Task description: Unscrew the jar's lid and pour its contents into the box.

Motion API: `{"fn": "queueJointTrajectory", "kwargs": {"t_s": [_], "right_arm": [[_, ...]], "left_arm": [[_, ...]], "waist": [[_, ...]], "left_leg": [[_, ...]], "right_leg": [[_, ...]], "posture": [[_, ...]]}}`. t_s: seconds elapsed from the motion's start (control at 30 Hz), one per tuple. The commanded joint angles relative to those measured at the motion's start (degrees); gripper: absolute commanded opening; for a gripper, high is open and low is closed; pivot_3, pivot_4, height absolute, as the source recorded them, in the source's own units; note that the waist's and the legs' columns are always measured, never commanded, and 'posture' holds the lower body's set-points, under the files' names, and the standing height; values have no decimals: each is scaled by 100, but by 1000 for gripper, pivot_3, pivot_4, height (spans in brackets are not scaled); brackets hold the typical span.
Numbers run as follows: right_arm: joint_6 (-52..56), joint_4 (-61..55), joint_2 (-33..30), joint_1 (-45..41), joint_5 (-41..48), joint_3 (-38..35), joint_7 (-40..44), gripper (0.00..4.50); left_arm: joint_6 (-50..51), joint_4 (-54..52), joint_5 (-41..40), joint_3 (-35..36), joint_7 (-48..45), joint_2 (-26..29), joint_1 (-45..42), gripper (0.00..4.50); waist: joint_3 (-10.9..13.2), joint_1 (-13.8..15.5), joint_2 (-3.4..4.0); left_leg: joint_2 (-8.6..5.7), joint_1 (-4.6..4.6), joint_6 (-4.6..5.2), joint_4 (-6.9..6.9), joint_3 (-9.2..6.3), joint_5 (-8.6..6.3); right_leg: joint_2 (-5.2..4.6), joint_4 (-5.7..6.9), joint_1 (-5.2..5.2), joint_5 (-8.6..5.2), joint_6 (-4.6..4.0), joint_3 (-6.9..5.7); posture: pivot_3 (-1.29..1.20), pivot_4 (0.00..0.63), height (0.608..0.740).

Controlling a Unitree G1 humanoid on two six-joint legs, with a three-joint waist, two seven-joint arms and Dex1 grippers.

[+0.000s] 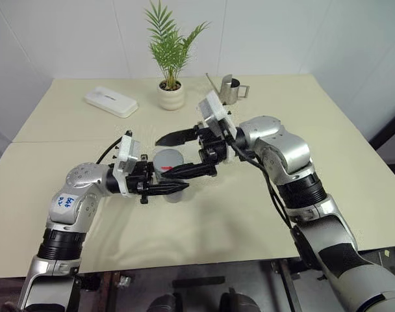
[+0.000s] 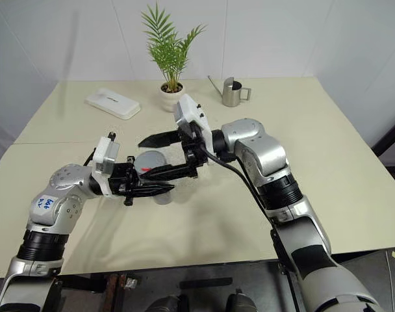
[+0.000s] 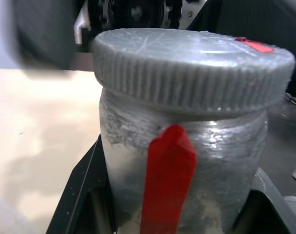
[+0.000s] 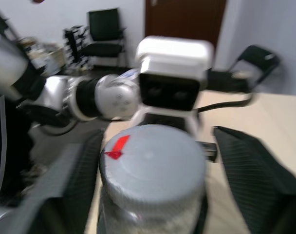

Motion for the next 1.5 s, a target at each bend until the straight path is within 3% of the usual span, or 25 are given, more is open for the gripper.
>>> {"fn": "queueJointTrajectory", "kwargs": {"t_s": [0.03, 0.17, 0.37, 0.6, 0.83, 1.27, 1.5], "right_arm": [[-93, -352, -113, 154, -26, -187, -177, 4491], [8, -641, -86, 323, -84, -180, -530, 4491], [209, -743, 434, 308, -355, -46, -1600, 4491], [155, -385, 587, 97, -523, -103, -1885, 4491], [-91, 61, 438, -24, -592, -256, -1806, 4491], [-621, 1061, -943, 70, -621, -782, -1255, 4491], [-104, 325, -947, 301, -113, -931, -794, 4491]], "left_arm": [[-207, 45, 85, 316, 238, 45, 8, 1931], [-320, 180, 206, 403, 450, 24, -37, 1931], [-348, 179, 266, 286, 555, -102, -78, 1931], [-283, 86, 245, 202, 556, -165, -103, 1931], [-233, -4, 190, 202, 574, -150, -112, 1931], [-178, -135, 142, 342, 664, -102, 9, 1931], [-202, -132, 192, 423, 731, -77, 53, 1931]], "waist": [[0, 5, 0], [0, 4, 0], [0, -9, 0], [0, 6, 0], [0, -6, 0], [1, 82, -2], [6, -31, 6]], "left_leg": [[0, 0, 0, 0, 0, 0], [-1, 0, 0, 2, 1, 0], [1, 3, -4, -2, 1, 2], [-3, 1, -3, 6, -2, 2], [-2, 2, -3, 3, -2, 2], [-14, -3, 7, 6, 0, 4], [5, 1, 0, -5, 11, 8]], "right_leg": [[0, -1, 0, 0, 0, 0], [-1, 1, 0, 0, 0, 1], [0, 9, -3, 0, 0, 1], [-2, 16, -3, 0, 0, 3], [-1, 17, -3, 0, 0, 2], [-12, -2, 3, 0, 0, 1], [2, -8, 2, 0, 0, 0]], "posture": [[0, 150, 740], [0, 150, 740], [0, 150, 740], [0, 150, 740], [0, 150, 740], [0, 150, 740], [0, 150, 740]]}}
